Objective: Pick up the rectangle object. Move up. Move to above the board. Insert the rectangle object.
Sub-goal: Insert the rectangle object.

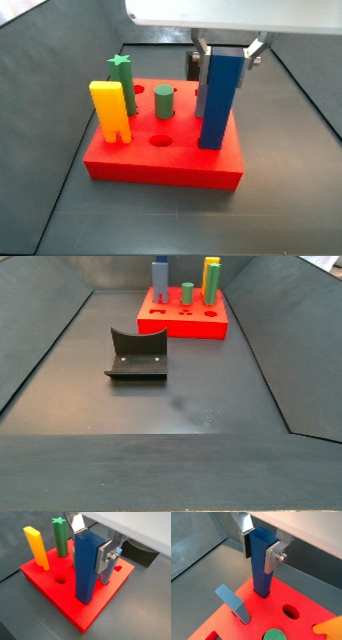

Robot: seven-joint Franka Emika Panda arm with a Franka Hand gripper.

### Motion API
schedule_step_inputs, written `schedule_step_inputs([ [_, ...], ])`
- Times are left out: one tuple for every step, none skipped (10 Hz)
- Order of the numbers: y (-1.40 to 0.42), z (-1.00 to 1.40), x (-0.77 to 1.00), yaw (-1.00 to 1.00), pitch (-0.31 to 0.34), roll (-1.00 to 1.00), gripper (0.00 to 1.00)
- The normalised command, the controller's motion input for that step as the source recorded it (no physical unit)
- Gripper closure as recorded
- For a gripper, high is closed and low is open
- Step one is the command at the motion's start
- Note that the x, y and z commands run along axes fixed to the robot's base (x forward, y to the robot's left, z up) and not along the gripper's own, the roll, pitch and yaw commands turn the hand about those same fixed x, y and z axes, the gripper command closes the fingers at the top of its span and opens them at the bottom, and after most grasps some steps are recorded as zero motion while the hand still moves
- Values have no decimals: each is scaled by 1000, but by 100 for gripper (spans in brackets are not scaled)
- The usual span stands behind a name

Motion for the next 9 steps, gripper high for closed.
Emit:
schedule_step_inputs([
  [0, -223, 0, -49, -16, 0, 100],
  [0, -271, 0, -26, -51, 0, 100],
  [0, -326, 0, 0, -60, 0, 100],
  [0, -329, 0, 0, -36, 0, 100],
  [0, -314, 0, 0, -26, 0, 100],
  [0, -314, 0, 0, -33, 0, 100],
  [0, -294, 0, 0, -17, 0, 100],
  [0, -260, 0, 0, 0, 0, 100],
  [0, -129, 0, -3, 0, 0, 100],
])
